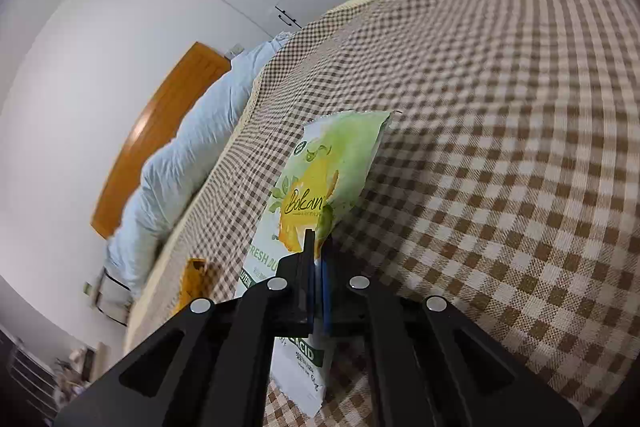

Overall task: Collect trash
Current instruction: 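Grasp the Bokan dog food packet with the right tool, then grasp the yellow wrapper with the left tool while the right tool holds the packet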

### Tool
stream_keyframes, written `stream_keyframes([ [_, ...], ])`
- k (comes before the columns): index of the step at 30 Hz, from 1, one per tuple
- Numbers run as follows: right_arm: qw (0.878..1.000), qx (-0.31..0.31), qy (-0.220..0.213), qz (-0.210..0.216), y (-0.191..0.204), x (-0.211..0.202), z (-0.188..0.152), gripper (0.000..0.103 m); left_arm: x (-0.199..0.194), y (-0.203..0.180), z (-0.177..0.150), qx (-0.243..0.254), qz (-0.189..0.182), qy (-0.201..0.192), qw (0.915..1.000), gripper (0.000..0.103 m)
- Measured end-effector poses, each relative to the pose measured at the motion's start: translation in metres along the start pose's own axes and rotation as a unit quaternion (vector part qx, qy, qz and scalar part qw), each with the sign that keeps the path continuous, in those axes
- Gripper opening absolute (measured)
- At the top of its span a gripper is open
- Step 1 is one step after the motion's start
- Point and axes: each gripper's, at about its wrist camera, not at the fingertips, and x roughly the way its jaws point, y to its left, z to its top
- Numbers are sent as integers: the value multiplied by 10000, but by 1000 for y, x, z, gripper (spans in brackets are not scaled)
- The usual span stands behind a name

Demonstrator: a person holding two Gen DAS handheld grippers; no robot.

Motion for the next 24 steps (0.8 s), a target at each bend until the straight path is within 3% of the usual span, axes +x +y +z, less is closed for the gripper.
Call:
stream_keyframes([
  [5,9994,187,-244,131,-14,-22,0,3,71,-2,20,284,80,857,9959,95],
  [8,9991,173,-316,217,-18,-30,2,3,102,-5,31,488,351,1023,9929,95],
  [14,9988,230,-309,312,-23,-34,4,3,160,-11,40,648,487,1663,9827,95],
  [16,9987,250,-275,350,-22,-30,1,3,162,-10,43,412,354,1612,9854,82],
  [17,9987,243,-263,377,-18,-28,2,3,161,-9,46,259,280,1554,9871,66],
  [18,9986,221,-246,402,-14,-24,1,3,158,-8,48,138,230,1479,9886,57],
  [20,9986,220,-233,428,-14,-24,2,3,152,-9,49,78,226,1365,9904,47],
  [21,9985,238,-232,437,-15,-24,2,3,147,-11,49,77,212,1271,9916,35],
  [24,9983,263,-244,460,-16,-24,2,3,133,-12,56,-39,151,1035,9945,23],
])
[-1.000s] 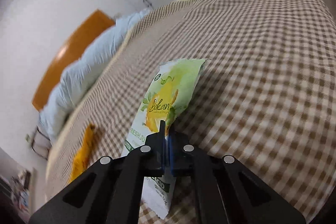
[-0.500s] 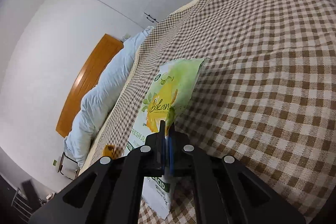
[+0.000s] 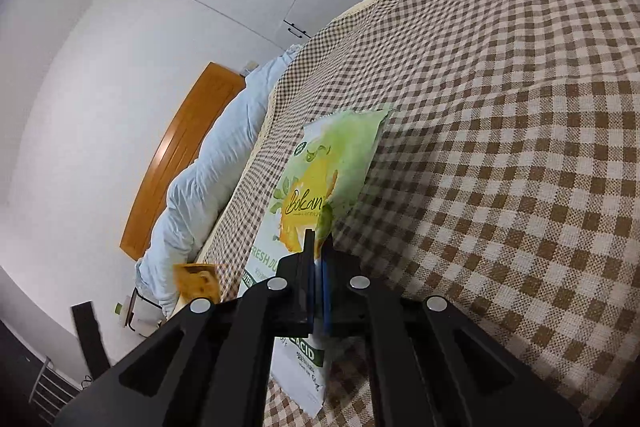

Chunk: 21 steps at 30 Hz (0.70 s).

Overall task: Collect trash
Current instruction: 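Grasp the yellow wrapper with the left tool while the right tool holds the packet, then lift the yellow wrapper and packet off the bed and carry them over the bin bag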

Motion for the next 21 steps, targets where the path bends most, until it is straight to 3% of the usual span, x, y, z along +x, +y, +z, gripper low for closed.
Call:
stream_keyframes([
  [9,10000,62,-18,-39,-3,0,1,3,-58,-13,-7,465,265,-519,9972,19],
  [14,9998,99,-91,134,-6,-5,3,3,-87,-23,-18,964,724,-704,9902,19],
  [21,9960,-760,-187,431,27,-30,8,3,-135,-19,-27,958,791,-952,9877,19],
])
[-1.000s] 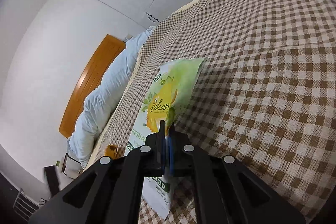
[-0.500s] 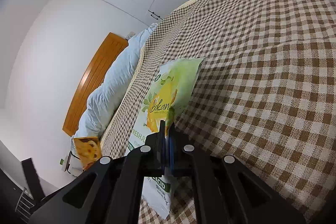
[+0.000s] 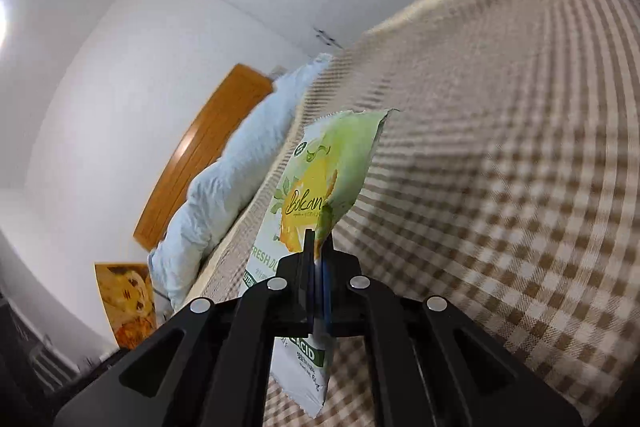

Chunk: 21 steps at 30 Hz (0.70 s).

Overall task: Collect trash
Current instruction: 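Lift the yellow wrapper and packet off the bed and carry them over the bin bag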

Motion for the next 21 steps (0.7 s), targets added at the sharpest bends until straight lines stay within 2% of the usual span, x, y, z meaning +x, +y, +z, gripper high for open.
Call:
stream_keyframes([
  [3,9989,-463,-81,61,15,-17,3,3,-16,0,-4,-24,4,-77,10000,19],
  [9,9965,-828,-127,59,26,-50,11,3,-45,-5,-10,-115,-109,-219,9996,19],
  [21,9931,-1145,-191,185,32,-119,22,3,-113,-22,-28,-133,-443,-538,9975,19],
])
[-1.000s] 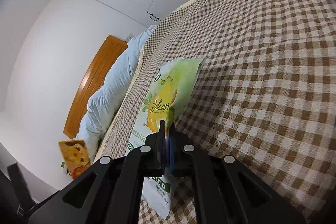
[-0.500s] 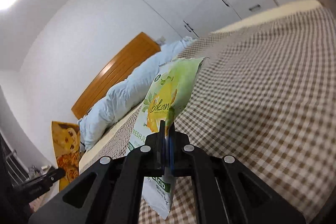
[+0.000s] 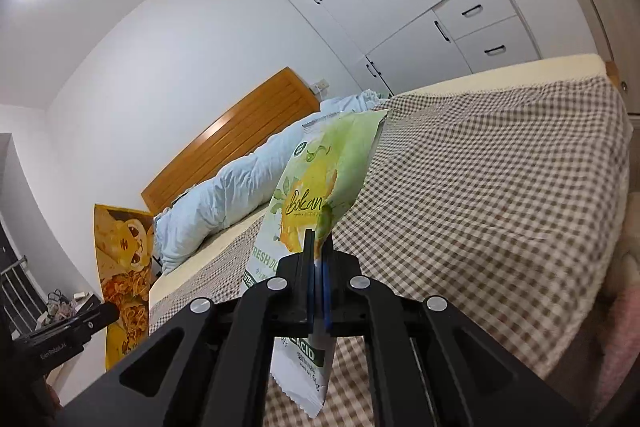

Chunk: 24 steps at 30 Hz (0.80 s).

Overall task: Collect trash
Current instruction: 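Lift the yellow wrapper and packet off the bed and carry them over the bin bag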

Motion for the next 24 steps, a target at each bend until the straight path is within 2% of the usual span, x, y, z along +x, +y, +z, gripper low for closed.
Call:
stream_keyframes([
  [9,9996,-191,89,185,2,-36,-5,3,-40,-12,-18,-94,-314,-125,9994,19],
  [19,9976,-357,354,486,-11,-76,-15,3,-73,-31,-61,-106,-910,-144,9957,19],
  [24,9953,-477,584,599,-22,-100,-28,3,-82,-46,-84,35,-1065,-141,9942,19],
])
